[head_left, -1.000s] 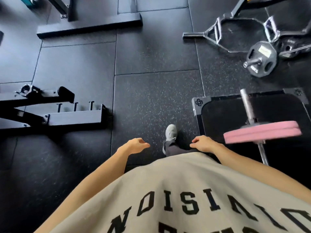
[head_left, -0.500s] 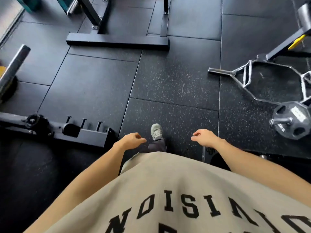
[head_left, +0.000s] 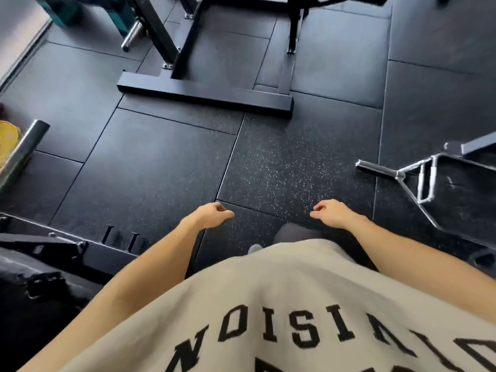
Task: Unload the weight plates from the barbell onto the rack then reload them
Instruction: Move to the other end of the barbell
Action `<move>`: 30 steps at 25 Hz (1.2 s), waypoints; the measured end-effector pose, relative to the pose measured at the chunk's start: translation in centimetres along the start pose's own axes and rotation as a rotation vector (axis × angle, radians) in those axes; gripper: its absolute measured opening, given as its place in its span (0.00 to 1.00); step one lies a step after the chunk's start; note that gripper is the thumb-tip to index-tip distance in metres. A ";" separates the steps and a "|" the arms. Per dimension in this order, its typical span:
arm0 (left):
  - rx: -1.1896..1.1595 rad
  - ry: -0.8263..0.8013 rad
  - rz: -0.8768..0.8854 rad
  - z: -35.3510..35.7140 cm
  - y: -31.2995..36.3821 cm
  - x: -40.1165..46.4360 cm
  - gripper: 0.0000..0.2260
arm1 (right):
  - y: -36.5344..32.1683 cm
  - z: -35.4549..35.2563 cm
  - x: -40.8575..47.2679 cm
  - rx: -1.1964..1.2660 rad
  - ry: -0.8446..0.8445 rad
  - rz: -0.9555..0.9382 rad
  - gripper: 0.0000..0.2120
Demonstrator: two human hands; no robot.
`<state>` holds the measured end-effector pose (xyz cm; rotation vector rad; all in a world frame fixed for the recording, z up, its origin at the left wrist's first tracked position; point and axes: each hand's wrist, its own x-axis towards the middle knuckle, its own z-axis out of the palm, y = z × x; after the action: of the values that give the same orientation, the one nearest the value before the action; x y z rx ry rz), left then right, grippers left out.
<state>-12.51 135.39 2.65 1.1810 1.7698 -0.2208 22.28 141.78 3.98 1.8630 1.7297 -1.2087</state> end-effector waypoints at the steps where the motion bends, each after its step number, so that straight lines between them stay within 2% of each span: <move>1: -0.033 0.008 -0.010 -1.9 0.4 1.4 0.21 | -1.8 -1.4 1.9 -0.005 -0.009 -0.013 0.18; 9: -0.228 -0.014 -0.218 -11.7 1.3 11.2 0.23 | -13.9 -11.6 18.6 -0.251 -0.212 -0.118 0.16; 16: -0.478 0.187 -0.346 -25.2 3.4 18.0 0.21 | -29.9 -25.0 32.4 -0.462 -0.217 -0.294 0.17; 20: -0.593 0.184 -0.421 -29.5 2.1 21.4 0.20 | -39.2 -26.8 38.1 -0.518 -0.244 -0.392 0.20; 24: -0.629 0.154 -0.455 -34.2 -0.6 25.7 0.21 | -47.6 -26.0 43.3 -0.630 -0.369 -0.448 0.23; 27: -0.681 0.163 -0.471 -40.8 -4.8 28.9 0.20 | -56.4 -26.0 47.9 -0.745 -0.405 -0.462 0.22; 30: -0.744 0.214 -0.487 -49.2 -9.4 30.4 0.19 | -67.1 -26.5 51.5 -0.773 -0.346 -0.533 0.20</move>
<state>-52.06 178.61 1.28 0.2419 2.0406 0.2809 -35.52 208.96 1.18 0.7345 2.1197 -0.7591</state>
